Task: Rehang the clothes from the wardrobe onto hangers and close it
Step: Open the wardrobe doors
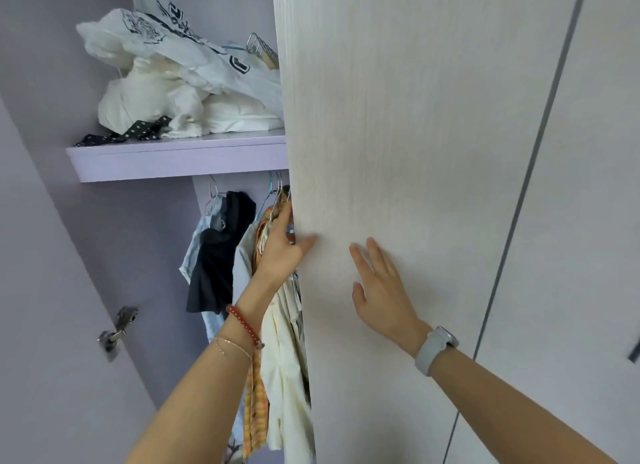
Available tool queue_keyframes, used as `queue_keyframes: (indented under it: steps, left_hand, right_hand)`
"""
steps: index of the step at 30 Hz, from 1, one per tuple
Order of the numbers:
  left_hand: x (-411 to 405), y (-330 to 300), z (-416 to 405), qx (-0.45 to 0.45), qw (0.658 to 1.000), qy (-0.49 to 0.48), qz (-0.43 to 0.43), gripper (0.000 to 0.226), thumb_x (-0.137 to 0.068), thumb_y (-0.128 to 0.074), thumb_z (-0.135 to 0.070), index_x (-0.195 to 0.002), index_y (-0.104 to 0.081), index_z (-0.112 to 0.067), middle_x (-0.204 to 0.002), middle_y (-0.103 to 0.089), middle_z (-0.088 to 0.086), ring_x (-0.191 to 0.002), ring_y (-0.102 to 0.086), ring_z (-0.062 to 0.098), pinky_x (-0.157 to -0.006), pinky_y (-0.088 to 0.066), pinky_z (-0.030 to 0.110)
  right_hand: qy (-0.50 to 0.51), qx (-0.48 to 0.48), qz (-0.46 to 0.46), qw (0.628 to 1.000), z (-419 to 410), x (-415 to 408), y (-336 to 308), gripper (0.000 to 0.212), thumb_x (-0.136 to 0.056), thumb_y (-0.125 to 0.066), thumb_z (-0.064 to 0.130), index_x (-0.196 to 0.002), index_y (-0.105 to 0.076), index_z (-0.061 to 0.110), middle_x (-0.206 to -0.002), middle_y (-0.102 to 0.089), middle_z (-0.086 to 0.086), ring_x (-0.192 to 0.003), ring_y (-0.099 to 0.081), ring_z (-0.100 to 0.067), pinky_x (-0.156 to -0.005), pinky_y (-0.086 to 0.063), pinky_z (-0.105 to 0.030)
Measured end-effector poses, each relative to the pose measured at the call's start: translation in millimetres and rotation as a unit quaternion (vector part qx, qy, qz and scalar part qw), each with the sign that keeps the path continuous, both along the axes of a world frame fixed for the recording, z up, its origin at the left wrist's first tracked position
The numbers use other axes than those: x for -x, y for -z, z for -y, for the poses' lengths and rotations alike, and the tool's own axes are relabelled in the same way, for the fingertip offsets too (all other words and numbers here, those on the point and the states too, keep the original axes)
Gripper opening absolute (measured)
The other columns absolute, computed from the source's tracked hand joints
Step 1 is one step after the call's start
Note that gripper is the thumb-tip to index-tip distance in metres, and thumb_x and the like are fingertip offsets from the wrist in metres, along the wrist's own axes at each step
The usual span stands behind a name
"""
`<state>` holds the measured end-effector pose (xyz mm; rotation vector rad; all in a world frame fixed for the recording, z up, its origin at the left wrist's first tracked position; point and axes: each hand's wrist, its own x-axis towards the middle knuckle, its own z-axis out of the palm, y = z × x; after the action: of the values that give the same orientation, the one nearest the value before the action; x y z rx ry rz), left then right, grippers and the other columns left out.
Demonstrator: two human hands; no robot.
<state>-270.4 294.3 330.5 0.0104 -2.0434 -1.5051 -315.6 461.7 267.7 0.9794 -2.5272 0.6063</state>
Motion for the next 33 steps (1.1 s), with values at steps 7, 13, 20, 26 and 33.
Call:
queue_keyframes:
  steps: [7,13,20,26,33]
  left_hand:
    - [-67.4,16.7,-20.4,0.028,0.994,0.089,-0.057,0.065,-0.084,-0.054,0.010,-0.131,-0.033,-0.031,-0.107,-0.048,-0.009,-0.077,-0.055,-0.011,-0.072,-0.044,0.007]
    - [-104.9,14.1,-42.0,0.057,0.964,0.247,-0.082,0.064,-0.082,-0.049,0.001,-0.138,-0.024,-0.020,-0.111,-0.051,0.012,-0.102,-0.058,0.018,-0.091,-0.048,0.024]
    - [-119.5,11.5,-91.5,0.114,0.919,0.364,-0.099,0.057,-0.083,-0.050,-0.011,-0.135,-0.029,-0.021,-0.126,-0.041,-0.010,-0.123,-0.042,0.009,-0.100,-0.039,0.021]
    - [-110.1,-2.4,-145.9,0.176,0.868,0.460,-0.059,0.037,-0.092,-0.044,-0.038,-0.128,-0.037,-0.042,-0.150,-0.018,-0.015,-0.138,-0.017,-0.003,-0.114,-0.017,0.025]
    - [-98.5,-4.4,-235.9,0.272,0.819,0.502,-0.052,0.041,-0.092,-0.027,-0.057,-0.131,-0.016,-0.059,-0.149,0.007,-0.031,-0.139,-0.002,-0.006,-0.115,-0.015,0.031]
  right_hand:
    - [-0.001,0.160,0.027,0.987,-5.8,-69.6,12.0,0.055,-0.095,-0.043,0.018,-0.145,-0.019,0.014,-0.154,-0.003,-0.017,-0.142,-0.005,-0.026,-0.112,-0.008,-0.026]
    - [0.062,0.226,0.042,0.971,-29.2,-132.8,16.9,0.048,-0.097,-0.032,0.027,-0.144,-0.023,0.015,-0.153,-0.018,-0.005,-0.141,-0.016,-0.014,-0.108,-0.007,-0.006]
    - [0.112,0.270,0.020,0.956,-76.4,-179.7,5.5,0.050,-0.095,-0.031,0.032,-0.142,-0.030,0.014,-0.146,-0.034,0.001,-0.133,-0.033,-0.010,-0.112,-0.027,-0.028]
    - [0.200,0.284,-0.016,0.938,-129.2,-203.8,7.7,0.050,-0.091,-0.040,0.031,-0.140,-0.035,0.020,-0.131,-0.052,0.006,-0.111,-0.054,-0.009,-0.094,-0.048,-0.030]
    - [0.375,0.321,-0.126,0.860,-191.3,-203.5,9.7,0.017,-0.093,-0.045,0.012,-0.107,-0.052,0.007,-0.068,-0.057,-0.004,-0.058,-0.053,-0.030,-0.063,-0.051,-0.046]
